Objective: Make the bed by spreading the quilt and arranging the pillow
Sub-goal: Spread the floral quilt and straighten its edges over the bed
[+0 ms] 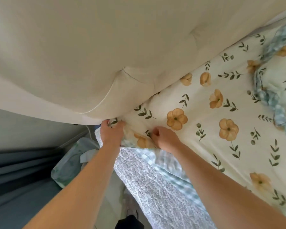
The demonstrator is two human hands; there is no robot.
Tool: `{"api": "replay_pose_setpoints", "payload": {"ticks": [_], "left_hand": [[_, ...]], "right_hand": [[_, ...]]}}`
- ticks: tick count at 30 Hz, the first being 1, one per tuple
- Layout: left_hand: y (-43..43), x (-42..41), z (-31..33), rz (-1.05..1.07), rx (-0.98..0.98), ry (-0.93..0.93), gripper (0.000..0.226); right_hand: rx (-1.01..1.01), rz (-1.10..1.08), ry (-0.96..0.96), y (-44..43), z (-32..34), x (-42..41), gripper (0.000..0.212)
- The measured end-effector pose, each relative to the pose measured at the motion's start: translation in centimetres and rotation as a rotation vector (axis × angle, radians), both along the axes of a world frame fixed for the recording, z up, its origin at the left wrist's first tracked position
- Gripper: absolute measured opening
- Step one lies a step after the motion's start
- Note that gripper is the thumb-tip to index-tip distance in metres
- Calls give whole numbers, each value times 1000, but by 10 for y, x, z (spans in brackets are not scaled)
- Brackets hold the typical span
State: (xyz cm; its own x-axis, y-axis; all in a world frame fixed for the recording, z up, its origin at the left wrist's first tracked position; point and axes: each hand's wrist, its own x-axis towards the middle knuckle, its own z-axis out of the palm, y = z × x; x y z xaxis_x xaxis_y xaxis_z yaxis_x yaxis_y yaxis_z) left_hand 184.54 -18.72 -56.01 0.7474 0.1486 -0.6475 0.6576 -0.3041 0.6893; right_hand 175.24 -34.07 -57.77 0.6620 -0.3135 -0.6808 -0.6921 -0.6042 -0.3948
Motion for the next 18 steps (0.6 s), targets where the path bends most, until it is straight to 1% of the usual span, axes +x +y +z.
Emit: {"api": "replay_pose_setpoints", "payload": {"ticks": [1,3,4,5,6,8,10,11,13,16,18], "left_hand": [[6,3,-3,3,35,-20,34],[16,7,-9,71,56,-18,34],[17,7,-11,86,66,-25,35],[16,5,-11,59,110,-54,35],[16,1,-12,-2,184,-117,36],[19,-14,-10,-174,381,-368,42],[23,-39,-3,-428,557,-622,41],[22,-54,4,-571,595,-698,40],[8,-88,20,-843,555,-756,36],[-29,-138,34,-1218,350,-806,33],[-56,-168,38,-1430,215,-763,35]], "right_hand": [[94,-55,-43,1,0,-1,20],[314,-320,-150,-3,4,-10,13],[378,-467,-179,-9,5,-18,11],[391,-566,-197,-17,6,-29,11],[356,-597,-199,-26,7,-43,10],[237,-562,-163,-41,6,-72,8],[128,-513,-97,-49,6,-101,8],[90,-507,-73,-50,6,-115,8],[31,-458,-21,-49,6,-145,13],[-10,-397,50,-46,11,-187,17],[-57,-377,76,-48,21,-218,20]]}}
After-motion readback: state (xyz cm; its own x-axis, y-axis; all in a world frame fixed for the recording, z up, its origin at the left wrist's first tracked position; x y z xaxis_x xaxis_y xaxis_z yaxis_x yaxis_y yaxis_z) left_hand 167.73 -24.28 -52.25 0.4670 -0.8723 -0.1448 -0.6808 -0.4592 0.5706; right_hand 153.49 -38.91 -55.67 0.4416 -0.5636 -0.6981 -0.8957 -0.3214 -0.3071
